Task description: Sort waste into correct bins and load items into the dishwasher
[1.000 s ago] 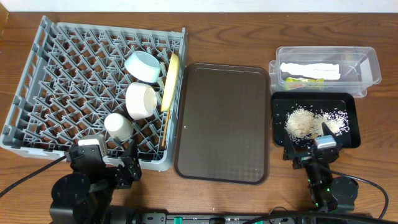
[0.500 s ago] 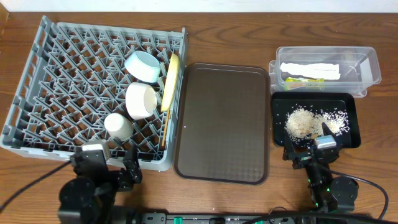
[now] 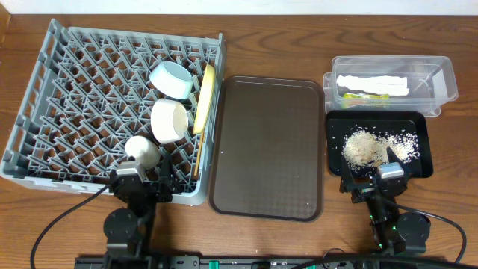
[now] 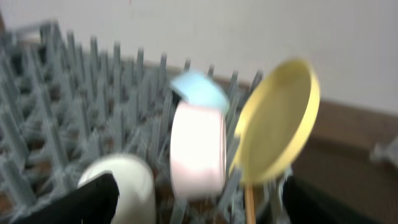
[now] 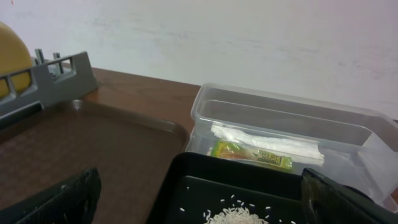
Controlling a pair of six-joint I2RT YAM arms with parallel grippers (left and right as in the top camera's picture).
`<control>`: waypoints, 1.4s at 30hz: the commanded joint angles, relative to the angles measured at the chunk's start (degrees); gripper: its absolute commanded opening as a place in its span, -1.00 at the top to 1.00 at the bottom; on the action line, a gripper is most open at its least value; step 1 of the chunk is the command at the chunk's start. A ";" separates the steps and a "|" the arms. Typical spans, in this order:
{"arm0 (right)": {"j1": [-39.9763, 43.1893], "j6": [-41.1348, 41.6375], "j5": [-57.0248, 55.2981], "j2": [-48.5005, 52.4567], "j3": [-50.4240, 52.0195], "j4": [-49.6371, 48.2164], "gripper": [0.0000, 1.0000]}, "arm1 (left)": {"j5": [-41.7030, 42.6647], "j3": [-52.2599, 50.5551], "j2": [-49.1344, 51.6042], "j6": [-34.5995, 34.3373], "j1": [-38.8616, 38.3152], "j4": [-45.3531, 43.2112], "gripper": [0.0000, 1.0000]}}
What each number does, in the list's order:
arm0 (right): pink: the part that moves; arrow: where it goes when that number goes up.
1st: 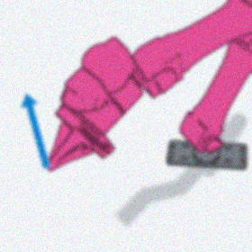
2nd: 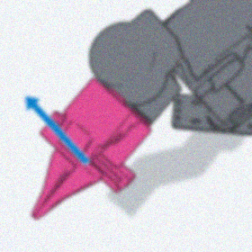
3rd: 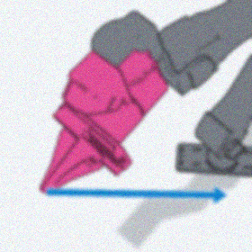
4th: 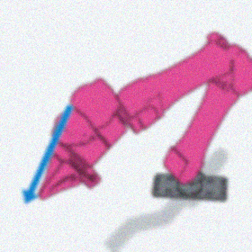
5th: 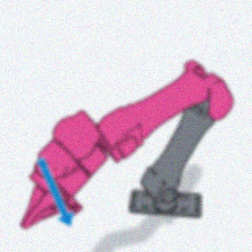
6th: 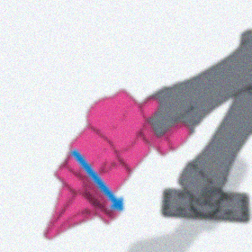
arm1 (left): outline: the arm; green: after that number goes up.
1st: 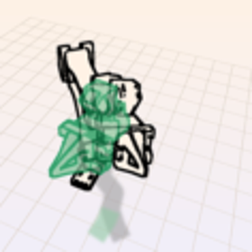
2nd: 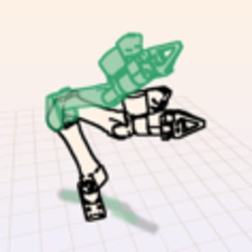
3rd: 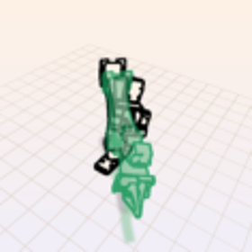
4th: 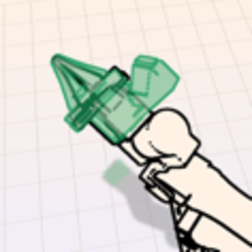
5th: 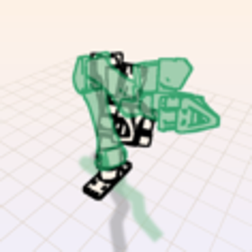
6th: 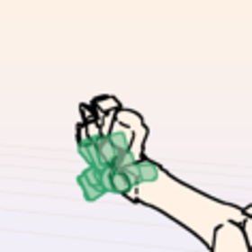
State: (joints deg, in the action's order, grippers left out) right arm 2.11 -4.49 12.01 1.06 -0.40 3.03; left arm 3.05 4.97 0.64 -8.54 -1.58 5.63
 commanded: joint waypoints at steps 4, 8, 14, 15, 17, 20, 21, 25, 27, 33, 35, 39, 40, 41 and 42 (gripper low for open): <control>-0.63 -0.72 0.28 -0.31 0.09 0.20 -0.99 | -0.94 -4.74 -0.55 2.19 0.28 -4.76 -0.75; -0.63 -0.72 0.28 -0.31 0.09 0.20 -0.99 | -0.94 -4.74 -0.52 2.10 0.26 -1.75 -0.75; -0.63 -0.72 0.28 -0.31 0.09 0.20 -0.98 | -0.96 -4.74 -0.31 2.10 0.28 -1.75 -0.75; -0.63 -0.72 0.28 -0.31 0.09 0.20 -0.99 | -0.96 -4.74 -0.31 2.10 0.28 -1.75 -0.75; -0.63 -0.72 0.28 -0.31 0.09 0.20 -0.98 | -0.96 -4.74 -0.31 2.10 0.28 -1.75 -0.75; -0.63 -0.72 0.28 -0.31 0.09 0.20 -0.98 | -0.96 -4.74 -0.31 2.10 0.28 -1.75 -0.75; -0.63 -0.72 0.28 -0.31 0.09 0.20 -0.99 | -0.96 -4.74 -0.31 2.10 0.28 -1.75 -0.75; -0.63 -0.72 0.28 -0.31 0.09 0.20 -0.98 | -0.96 -4.74 -0.31 2.10 0.28 -1.75 -0.75; -0.63 -0.72 0.28 -0.31 0.09 0.20 -0.98 | -0.96 -4.74 -0.31 2.10 0.28 -1.75 -0.75; -0.63 -0.72 0.28 -0.31 0.09 0.20 -0.99 | -0.96 -4.74 -0.31 2.10 0.28 -1.75 -0.75; -0.63 -0.72 0.28 -0.31 0.09 0.20 -0.99 | -0.96 -4.74 -0.31 2.10 0.28 -1.75 -0.75; -0.63 -0.72 0.28 -0.31 0.09 0.20 -0.98 | -0.96 -4.74 -0.31 2.10 0.28 -1.75 -0.75; -0.63 -0.72 0.28 -0.31 0.09 0.20 -0.99 | -0.96 -4.74 -0.31 2.10 0.28 -1.75 -0.75; -0.63 -0.72 0.28 -0.31 0.09 0.20 -0.99 | -0.96 -4.74 -0.31 2.10 0.28 -1.75 -0.75; -0.63 -0.72 0.28 -0.31 0.09 0.20 -0.99 | -0.96 -4.74 -0.31 2.10 0.28 -1.75 -0.75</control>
State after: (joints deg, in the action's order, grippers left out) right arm 2.11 -4.51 12.01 1.06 -0.40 3.01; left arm 2.83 0.78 0.58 -7.42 -1.58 1.21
